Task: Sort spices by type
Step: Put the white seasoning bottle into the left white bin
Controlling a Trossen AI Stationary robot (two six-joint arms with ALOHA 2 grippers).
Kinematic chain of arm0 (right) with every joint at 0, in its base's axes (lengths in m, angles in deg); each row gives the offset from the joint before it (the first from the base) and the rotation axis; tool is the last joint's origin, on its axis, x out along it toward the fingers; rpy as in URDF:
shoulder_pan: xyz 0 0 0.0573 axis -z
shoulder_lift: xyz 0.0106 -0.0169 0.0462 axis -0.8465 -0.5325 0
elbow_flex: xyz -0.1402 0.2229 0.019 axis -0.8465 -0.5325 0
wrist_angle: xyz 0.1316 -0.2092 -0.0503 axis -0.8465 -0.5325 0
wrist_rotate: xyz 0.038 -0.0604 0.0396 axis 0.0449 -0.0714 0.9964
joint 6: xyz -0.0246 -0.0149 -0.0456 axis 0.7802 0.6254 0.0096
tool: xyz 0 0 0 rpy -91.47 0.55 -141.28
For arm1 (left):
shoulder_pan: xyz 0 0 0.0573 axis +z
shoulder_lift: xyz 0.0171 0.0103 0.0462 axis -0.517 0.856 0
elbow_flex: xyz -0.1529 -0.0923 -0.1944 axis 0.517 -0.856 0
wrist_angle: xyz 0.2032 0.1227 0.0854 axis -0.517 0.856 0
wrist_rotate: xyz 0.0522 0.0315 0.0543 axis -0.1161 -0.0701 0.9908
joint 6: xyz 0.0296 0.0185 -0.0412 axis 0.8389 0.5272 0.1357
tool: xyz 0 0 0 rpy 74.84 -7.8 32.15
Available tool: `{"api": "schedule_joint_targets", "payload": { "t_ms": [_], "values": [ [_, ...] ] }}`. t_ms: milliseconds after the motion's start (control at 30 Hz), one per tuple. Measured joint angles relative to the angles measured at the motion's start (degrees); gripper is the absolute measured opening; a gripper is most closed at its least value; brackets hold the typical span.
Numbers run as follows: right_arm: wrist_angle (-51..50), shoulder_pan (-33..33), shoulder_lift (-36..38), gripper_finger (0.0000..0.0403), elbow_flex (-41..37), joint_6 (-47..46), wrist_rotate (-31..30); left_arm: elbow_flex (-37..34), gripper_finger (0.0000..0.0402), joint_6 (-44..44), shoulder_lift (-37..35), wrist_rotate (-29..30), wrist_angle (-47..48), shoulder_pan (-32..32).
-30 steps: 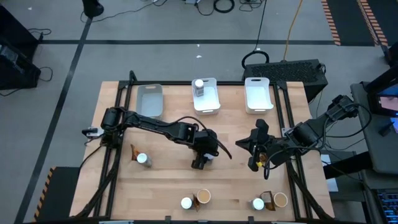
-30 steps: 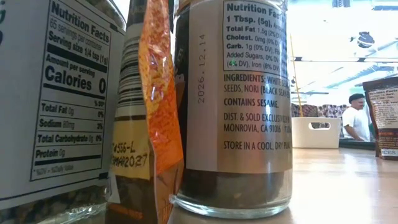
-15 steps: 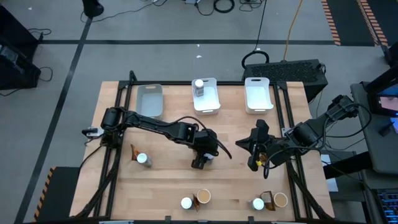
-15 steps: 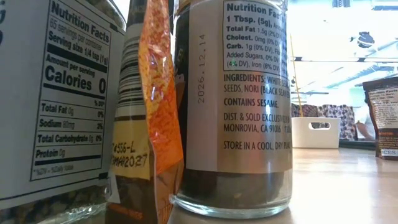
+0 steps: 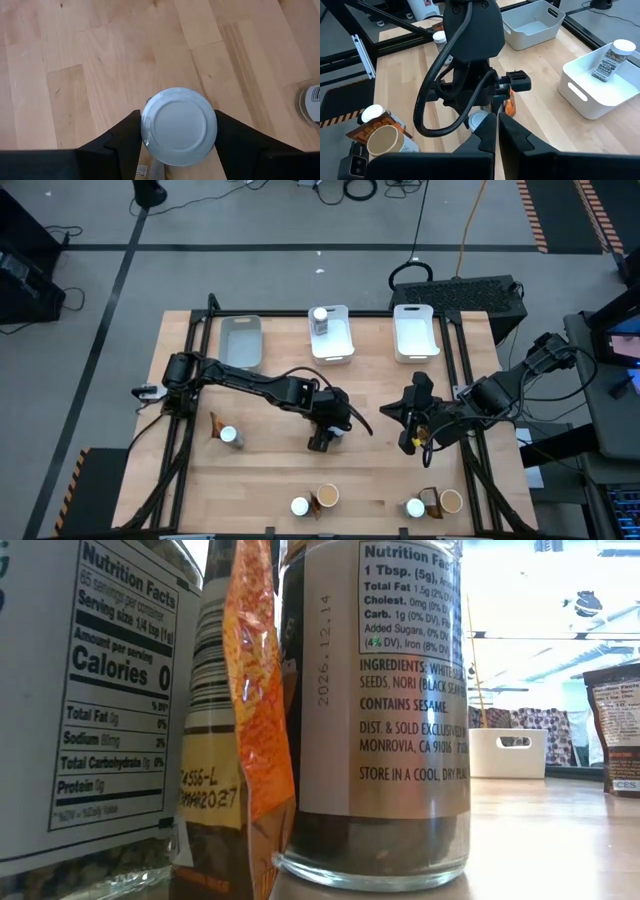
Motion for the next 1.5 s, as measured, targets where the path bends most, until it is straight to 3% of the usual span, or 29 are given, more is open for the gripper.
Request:
{"api": "schedule_joint_targets", "payload": {
  "t_ms": [233, 667, 933, 1100, 1267, 1500],
  "values": [
    [-0.2, 0.0, 0.0, 0.0, -0.01, -0.02, 0.0, 1.05, 0.0213, -0.14, 0.02, 0.89, 0.24, 0.19],
    [-1.18, -0.02, 0.03, 0.0, 0.02, -1.62, -0.41, 10.66, 0.0213, 1.53, -2.75, 0.89, 5.84, 3.73],
    [-1.57, -0.09, 0.02, 0.0, -0.01, -2.69, -0.55, 16.86, 0.0213, 2.95, -3.7, 0.87, 7.68, 9.1],
    [-1.6, -0.09, 0.02, 0.0, -0.01, 2.85, -0.67, 19.59, 0.0213, 1.83, -3.93, 0.85, 6.02, 13.56],
    [-1.62, 0.22, 0.02, 0.0, 0.02, 6.51, -4.97, 20.56, 0.0213, 1.42, -3.9, 0.76, 6.27, 18.67],
    [-1.49, 4.33, 0.48, 0.0, 0.01, 6.49, -6.15, 20.7, 0.0213, 3.25, -4.16, -5.43, 6.16, 25.54]
  ]
}}
